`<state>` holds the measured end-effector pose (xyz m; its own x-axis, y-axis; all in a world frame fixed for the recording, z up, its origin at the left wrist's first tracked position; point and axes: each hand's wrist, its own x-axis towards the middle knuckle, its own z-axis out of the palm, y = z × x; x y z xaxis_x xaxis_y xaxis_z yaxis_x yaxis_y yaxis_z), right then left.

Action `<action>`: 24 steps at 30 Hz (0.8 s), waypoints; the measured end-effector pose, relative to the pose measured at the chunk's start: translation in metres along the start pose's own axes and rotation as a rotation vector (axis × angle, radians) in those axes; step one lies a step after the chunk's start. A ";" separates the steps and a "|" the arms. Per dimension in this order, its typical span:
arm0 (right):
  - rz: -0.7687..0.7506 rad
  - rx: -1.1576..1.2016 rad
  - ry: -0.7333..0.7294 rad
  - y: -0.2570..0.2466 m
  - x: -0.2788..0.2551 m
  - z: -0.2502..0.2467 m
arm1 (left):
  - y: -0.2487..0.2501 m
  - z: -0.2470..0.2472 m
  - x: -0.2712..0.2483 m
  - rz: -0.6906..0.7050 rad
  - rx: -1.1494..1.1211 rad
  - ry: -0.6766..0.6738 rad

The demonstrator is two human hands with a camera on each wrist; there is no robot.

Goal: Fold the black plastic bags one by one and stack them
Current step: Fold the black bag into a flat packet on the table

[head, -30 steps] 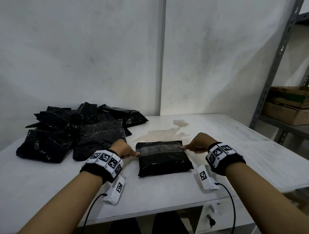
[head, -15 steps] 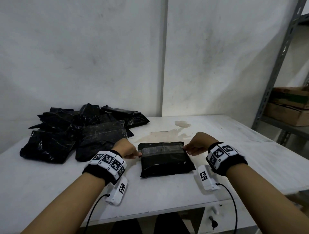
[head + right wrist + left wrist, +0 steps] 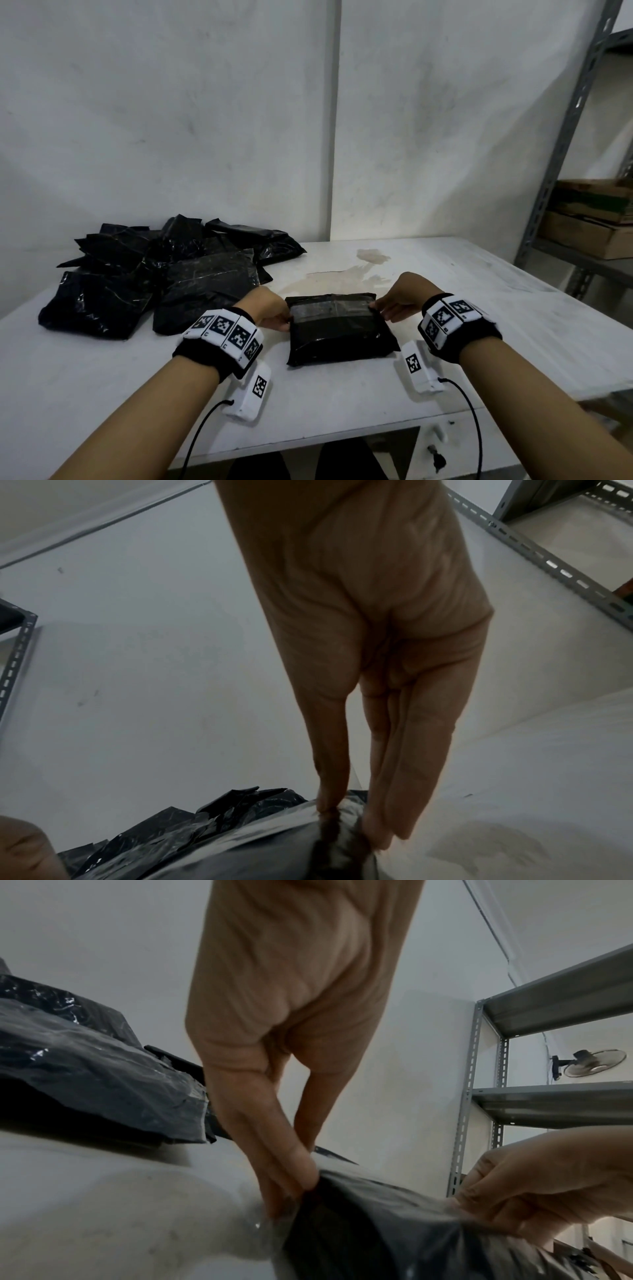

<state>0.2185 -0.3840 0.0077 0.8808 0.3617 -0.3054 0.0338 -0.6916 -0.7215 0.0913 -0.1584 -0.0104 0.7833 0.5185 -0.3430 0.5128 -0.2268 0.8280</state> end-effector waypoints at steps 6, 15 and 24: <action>0.017 0.097 -0.037 0.009 0.004 -0.001 | -0.008 0.005 -0.004 0.008 -0.074 -0.089; -0.106 0.234 -0.072 -0.002 -0.001 -0.006 | -0.005 -0.005 0.001 0.203 -0.317 0.026; -0.185 0.239 -0.088 -0.005 -0.001 0.003 | -0.012 -0.005 0.007 0.332 -0.263 0.057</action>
<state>0.2161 -0.3784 0.0099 0.8253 0.5278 -0.2008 0.0683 -0.4463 -0.8923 0.0887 -0.1484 -0.0201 0.8663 0.4992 -0.0194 0.1229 -0.1753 0.9768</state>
